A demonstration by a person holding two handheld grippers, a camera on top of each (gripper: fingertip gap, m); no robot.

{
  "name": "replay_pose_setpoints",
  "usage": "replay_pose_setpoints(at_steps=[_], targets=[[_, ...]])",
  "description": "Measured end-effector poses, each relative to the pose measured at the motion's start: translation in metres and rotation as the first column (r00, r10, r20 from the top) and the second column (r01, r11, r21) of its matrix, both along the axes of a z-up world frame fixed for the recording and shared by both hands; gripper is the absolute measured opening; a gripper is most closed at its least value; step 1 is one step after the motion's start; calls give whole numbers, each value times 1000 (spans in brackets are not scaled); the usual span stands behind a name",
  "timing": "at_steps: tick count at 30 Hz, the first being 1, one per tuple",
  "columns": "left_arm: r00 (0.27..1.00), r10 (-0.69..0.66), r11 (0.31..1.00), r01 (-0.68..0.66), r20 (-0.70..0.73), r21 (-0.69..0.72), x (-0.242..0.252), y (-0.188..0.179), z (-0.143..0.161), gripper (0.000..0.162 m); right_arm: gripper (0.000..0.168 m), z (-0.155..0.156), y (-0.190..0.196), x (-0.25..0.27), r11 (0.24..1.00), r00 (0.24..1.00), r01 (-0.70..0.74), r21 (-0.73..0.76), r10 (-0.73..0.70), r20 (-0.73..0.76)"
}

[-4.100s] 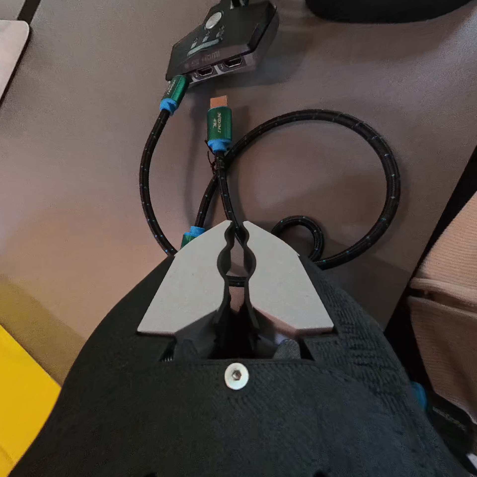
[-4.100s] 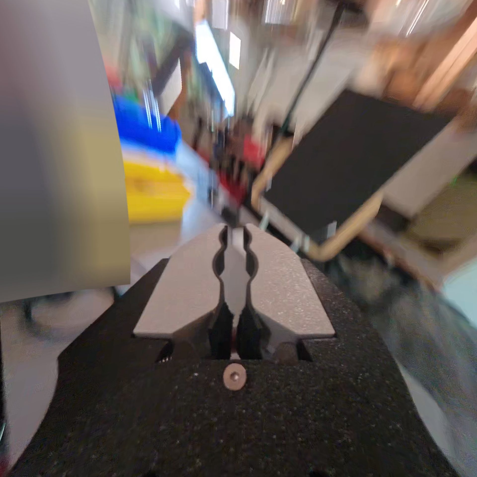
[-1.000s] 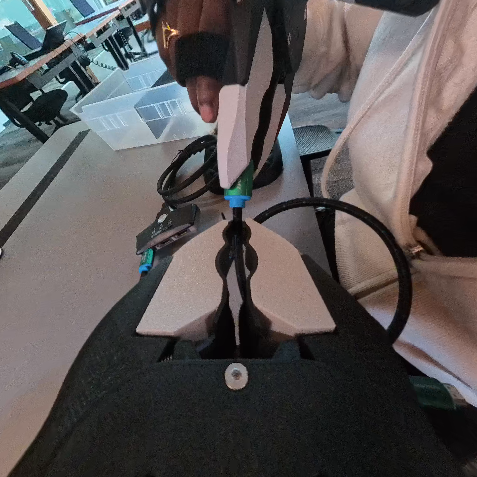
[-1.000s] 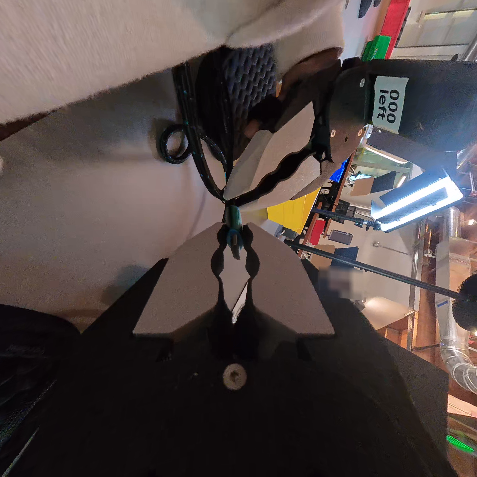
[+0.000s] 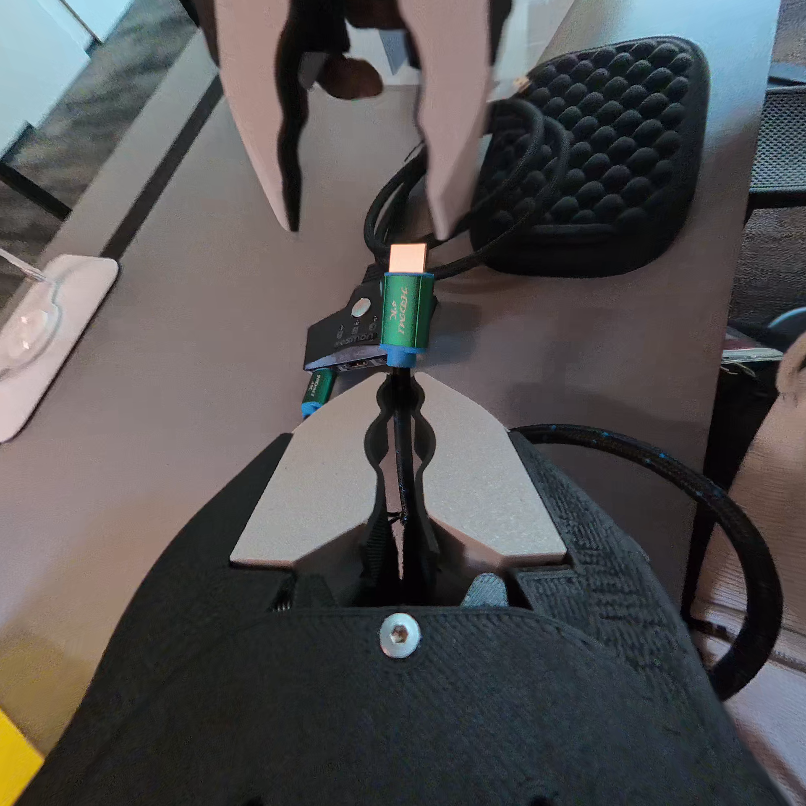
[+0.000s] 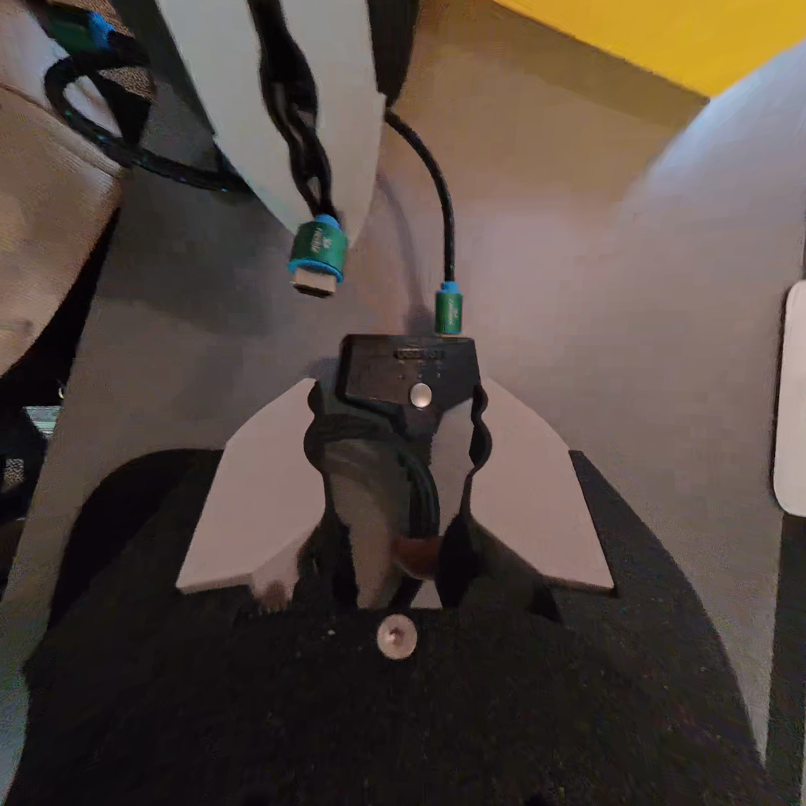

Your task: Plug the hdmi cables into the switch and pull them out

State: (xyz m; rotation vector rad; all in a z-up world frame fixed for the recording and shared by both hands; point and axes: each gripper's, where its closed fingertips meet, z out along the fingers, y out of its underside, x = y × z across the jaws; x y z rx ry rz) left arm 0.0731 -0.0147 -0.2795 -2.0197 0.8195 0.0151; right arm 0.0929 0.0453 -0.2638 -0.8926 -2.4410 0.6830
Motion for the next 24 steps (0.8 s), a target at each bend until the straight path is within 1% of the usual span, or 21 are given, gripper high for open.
replay_pose_setpoints(at_steps=[2,4,6,8,10,11,12,13,14,15,16,17,18,19,21,22,24], targets=[[1000,5,1000,-5,-8,-4,-3,1,6,7,60,-9,17,-6,1000,998,23,3,-23,59],[999,22,999,-21,-44,25,-11,-4,29,7,61,-28,22,-6,1000,984,30,3,-30,177],[990,56,997,-48,-133,66,-27,-12,59,7,68,-48,26,-4,999,958,49,22,-53,282],[965,74,997,-64,-251,49,-46,-23,76,7,66,-60,26,-6,998,941,65,19,-68,333],[914,63,994,-93,-400,-55,-67,-35,70,7,64,-71,29,-7,996,927,90,21,-92,365],[887,48,986,-116,-460,-121,-76,-39,60,7,63,-78,31,-5,993,912,110,32,-114,394],[883,0,975,-103,-470,-195,-77,-41,45,7,57,-84,34,-4,992,906,116,55,-128,404],[902,-63,968,-50,-426,-248,-67,-39,26,7,46,-83,31,-8,996,933,79,48,-91,349],[932,-111,961,12,-345,-277,-52,-34,5,7,40,-82,26,-10,998,948,54,35,-62,312],[955,-137,952,53,-264,-303,-42,-28,-16,8,40,-81,22,-12,999,957,38,13,-40,288],[966,-131,947,56,-221,-316,-39,-21,-37,8,39,-81,20,-13,999,963,43,-7,-39,268],[972,-113,949,43,-208,-313,-41,-13,-53,9,39,-81,19,-14,999,967,51,-20,-44,251],[979,-93,956,37,-179,-291,-41,-6,-63,8,39,-80,19,-14,998,972,53,-29,-45,231],[992,-65,968,36,-111,-247,-38,2,-62,9,39,-80,20,-13,998,976,54,-36,-46,212],[999,-40,969,38,-5,-245,-35,2,-56,12,39,-80,20,-12,996,980,65,-55,-53,192],[999,-39,968,42,17,-248,-35,1,-54,14,39,-79,20,-12,996,982,63,-60,-51,182],[997,-70,964,72,16,-255,-32,-4,-53,18,39,-79,19,-13,997,985,58,-60,-47,168]])
